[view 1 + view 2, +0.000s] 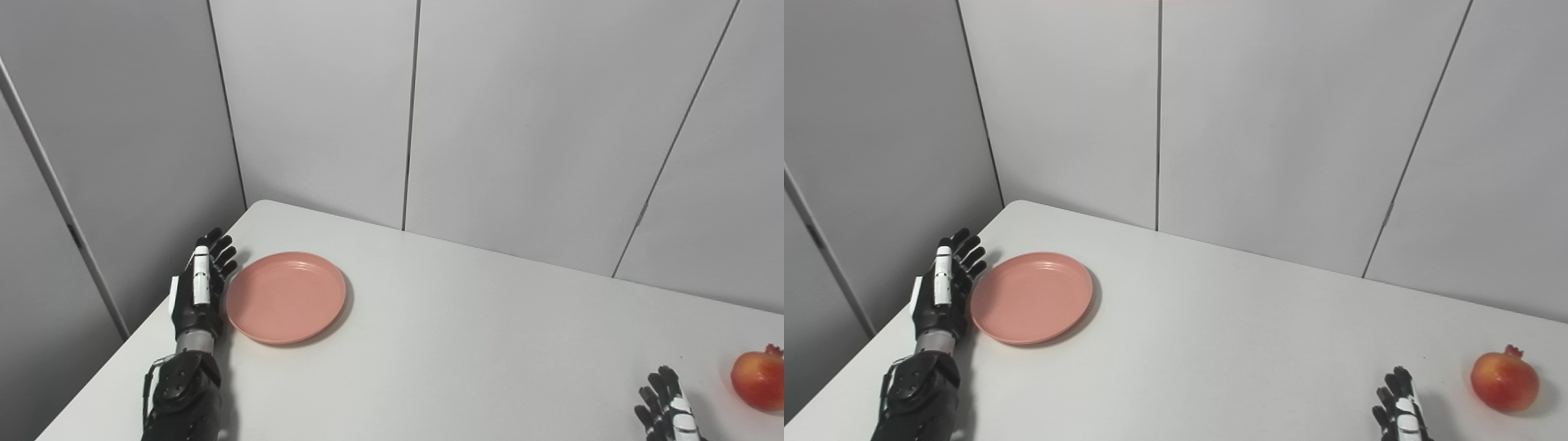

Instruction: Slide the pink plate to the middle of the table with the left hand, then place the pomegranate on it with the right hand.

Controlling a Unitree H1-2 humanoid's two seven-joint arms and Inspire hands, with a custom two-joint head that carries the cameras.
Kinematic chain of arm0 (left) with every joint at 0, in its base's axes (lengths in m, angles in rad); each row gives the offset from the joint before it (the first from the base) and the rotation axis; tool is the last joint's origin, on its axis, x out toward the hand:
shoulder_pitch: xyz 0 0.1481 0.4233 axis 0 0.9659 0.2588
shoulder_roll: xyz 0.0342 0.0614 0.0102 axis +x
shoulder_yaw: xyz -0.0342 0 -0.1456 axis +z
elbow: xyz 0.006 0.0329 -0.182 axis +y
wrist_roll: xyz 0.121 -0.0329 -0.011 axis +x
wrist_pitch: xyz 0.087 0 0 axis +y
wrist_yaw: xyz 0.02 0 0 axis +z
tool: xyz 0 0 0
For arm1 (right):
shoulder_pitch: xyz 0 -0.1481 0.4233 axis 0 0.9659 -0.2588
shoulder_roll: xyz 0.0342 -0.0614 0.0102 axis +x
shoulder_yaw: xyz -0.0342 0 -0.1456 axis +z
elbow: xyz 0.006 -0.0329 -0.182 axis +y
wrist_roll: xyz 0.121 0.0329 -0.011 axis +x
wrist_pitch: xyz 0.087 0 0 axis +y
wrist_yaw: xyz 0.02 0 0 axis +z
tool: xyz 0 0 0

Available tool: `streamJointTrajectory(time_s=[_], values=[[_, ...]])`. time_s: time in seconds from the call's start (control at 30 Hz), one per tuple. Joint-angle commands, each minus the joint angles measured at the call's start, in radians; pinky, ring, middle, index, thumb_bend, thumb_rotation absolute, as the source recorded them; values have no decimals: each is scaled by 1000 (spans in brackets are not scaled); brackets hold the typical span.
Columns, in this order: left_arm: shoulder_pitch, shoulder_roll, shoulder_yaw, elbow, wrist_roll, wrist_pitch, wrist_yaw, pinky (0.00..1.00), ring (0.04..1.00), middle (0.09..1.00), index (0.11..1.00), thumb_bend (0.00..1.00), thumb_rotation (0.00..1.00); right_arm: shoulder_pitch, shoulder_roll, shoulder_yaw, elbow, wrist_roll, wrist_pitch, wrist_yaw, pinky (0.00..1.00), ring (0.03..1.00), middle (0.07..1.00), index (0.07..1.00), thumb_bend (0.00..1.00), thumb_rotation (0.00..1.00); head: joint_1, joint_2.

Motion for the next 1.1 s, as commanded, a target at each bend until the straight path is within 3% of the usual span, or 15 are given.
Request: streamJointTrajectory(time_s=[0.0, 0.47, 0.63, 0.9, 1.07], values=[[-15, 13, -4, 6, -1, -2, -9, 870, 865, 862, 829, 374, 948, -9, -3, -3, -34, 2, -3, 5, 1000, 1000, 1000, 1000, 150, 1000, -1, 0], [-21, 31, -1, 80, -2, -13, -28, 859, 874, 877, 852, 371, 933, -7, -6, -4, -38, 4, -3, 6, 1000, 1000, 1000, 1000, 149, 1000, -1, 4], [-29, 33, -6, 115, 0, -29, -32, 839, 855, 861, 844, 356, 980, -8, -4, -3, -41, 1, 0, 4, 1000, 1000, 1000, 1000, 141, 1000, -3, 3], [-31, 24, -20, 114, -16, -12, -67, 843, 866, 872, 857, 328, 1000, -8, -4, 0, -46, 1, 3, 6, 1000, 1000, 1000, 1000, 136, 1000, -10, 5], [-33, 11, -30, 108, -18, -1, -68, 842, 858, 863, 857, 361, 1000, -6, -2, 3, -54, -4, 10, 1, 1000, 1000, 1000, 1000, 143, 1000, -15, 8]])
